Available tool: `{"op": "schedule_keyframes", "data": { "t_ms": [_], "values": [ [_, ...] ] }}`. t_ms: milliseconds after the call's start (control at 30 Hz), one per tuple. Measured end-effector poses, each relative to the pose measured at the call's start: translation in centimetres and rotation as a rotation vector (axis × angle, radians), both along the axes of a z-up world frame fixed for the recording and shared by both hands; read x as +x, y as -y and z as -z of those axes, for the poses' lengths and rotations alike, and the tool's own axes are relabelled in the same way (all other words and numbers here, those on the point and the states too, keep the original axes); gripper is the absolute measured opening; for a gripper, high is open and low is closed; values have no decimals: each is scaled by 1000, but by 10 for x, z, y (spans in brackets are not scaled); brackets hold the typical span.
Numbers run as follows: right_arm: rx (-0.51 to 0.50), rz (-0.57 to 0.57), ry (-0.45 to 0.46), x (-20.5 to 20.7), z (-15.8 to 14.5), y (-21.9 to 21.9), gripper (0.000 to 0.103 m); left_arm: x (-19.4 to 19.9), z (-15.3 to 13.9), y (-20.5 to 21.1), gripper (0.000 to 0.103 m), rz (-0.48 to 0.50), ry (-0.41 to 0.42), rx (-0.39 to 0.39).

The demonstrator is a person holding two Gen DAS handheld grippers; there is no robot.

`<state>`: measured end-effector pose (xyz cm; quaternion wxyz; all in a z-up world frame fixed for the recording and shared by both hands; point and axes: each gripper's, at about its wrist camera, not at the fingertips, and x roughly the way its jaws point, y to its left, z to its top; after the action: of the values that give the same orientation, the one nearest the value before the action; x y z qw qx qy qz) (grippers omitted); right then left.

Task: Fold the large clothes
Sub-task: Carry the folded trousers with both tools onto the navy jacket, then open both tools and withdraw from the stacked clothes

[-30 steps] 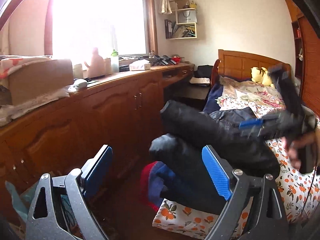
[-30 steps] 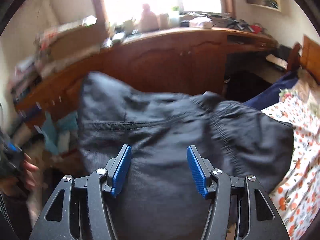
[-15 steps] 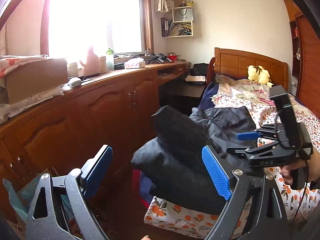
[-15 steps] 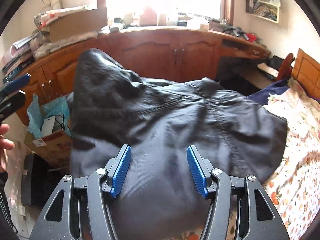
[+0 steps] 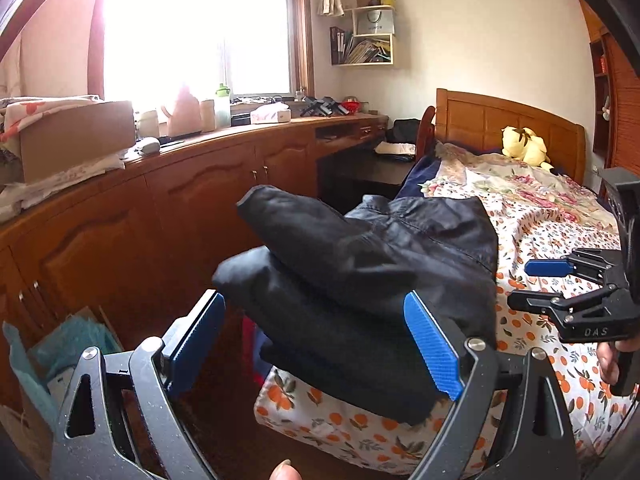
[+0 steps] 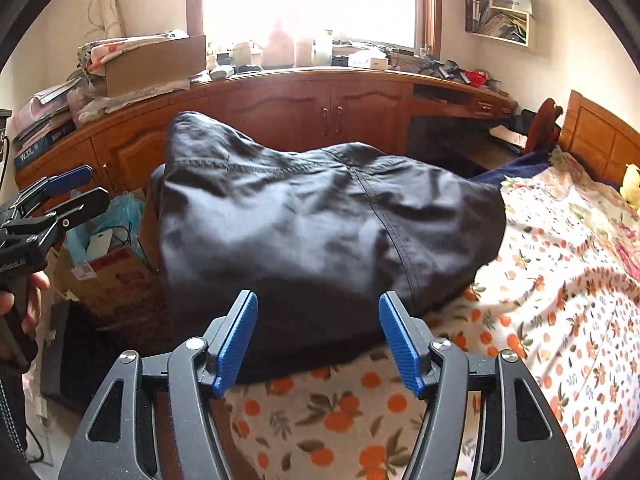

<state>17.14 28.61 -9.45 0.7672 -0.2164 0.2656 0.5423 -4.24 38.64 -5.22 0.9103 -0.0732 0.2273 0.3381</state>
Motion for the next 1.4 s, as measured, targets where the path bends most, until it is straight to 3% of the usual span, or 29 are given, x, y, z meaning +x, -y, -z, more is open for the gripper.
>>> {"op": "schedule_keyframes", "data": {
  "t_ms": [267, 633, 800, 1400],
  "values": [
    [29, 12, -27, -1, -6, 40, 81, 7, 14, 30, 91, -32, -24, -60],
    [57, 72, -90, 4, -1, 101, 82, 26, 31, 74, 91, 29, -35, -111],
    [67, 95, -66, 0, -6, 127, 82, 35, 27, 94, 91, 57, -49, -96],
    [142, 328, -15, -33, -33, 265, 82, 83, -3, 207, 91, 339, -50, -57]
  ]
}}
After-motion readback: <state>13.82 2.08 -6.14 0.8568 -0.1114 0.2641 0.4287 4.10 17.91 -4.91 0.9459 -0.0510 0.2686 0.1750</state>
